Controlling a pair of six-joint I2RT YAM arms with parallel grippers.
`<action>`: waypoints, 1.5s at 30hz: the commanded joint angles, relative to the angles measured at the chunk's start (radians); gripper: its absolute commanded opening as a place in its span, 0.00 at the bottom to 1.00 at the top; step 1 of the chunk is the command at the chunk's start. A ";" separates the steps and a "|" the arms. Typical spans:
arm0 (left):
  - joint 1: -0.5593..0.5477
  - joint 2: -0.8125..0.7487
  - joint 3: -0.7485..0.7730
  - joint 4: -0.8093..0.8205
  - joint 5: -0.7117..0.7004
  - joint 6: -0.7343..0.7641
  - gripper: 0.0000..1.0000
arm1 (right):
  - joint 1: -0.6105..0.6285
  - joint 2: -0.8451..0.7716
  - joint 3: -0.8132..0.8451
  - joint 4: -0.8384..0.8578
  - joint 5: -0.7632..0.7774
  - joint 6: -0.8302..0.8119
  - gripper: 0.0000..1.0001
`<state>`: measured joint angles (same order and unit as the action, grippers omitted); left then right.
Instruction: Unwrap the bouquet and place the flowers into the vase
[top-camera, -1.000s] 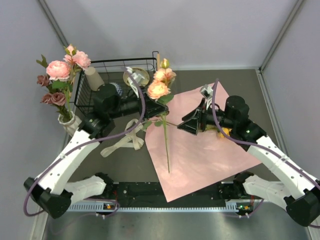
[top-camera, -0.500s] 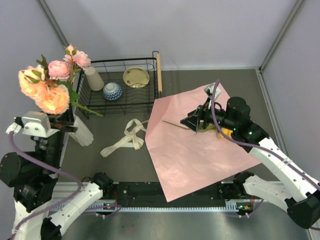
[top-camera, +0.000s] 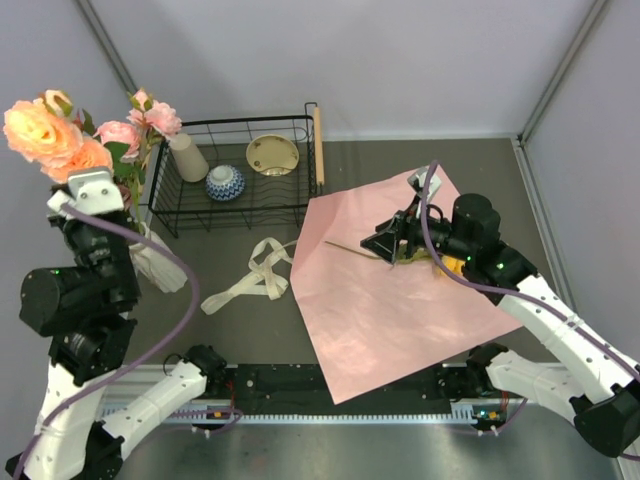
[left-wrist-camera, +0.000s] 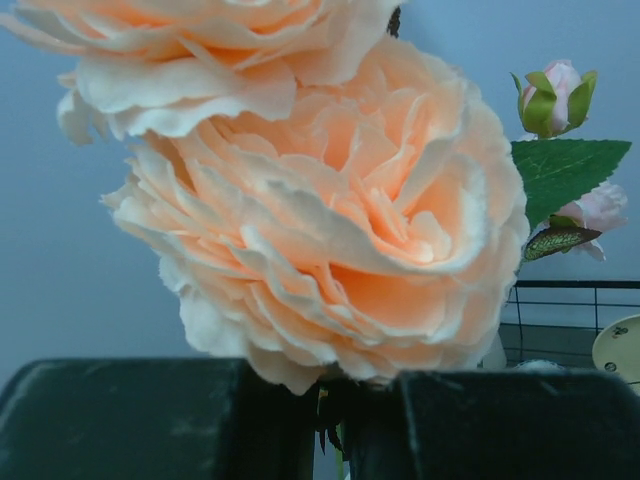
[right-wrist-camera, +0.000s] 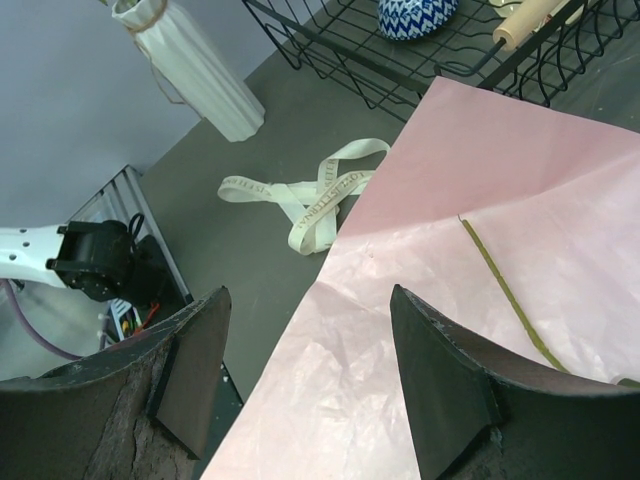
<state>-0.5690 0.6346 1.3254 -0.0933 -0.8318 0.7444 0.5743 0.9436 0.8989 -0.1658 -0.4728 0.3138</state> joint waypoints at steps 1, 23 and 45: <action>0.003 0.046 -0.017 0.135 -0.049 0.055 0.13 | 0.009 -0.031 0.025 0.011 -0.007 -0.027 0.66; 0.003 0.053 -0.049 0.211 -0.082 0.033 0.13 | 0.009 -0.052 -0.006 0.011 0.000 -0.032 0.66; 0.216 -0.009 -0.457 0.432 -0.191 -0.126 0.11 | 0.007 -0.078 -0.034 0.006 -0.001 -0.028 0.66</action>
<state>-0.4248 0.6239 0.9028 0.3107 -1.0111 0.7254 0.5743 0.8902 0.8631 -0.1890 -0.4679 0.2893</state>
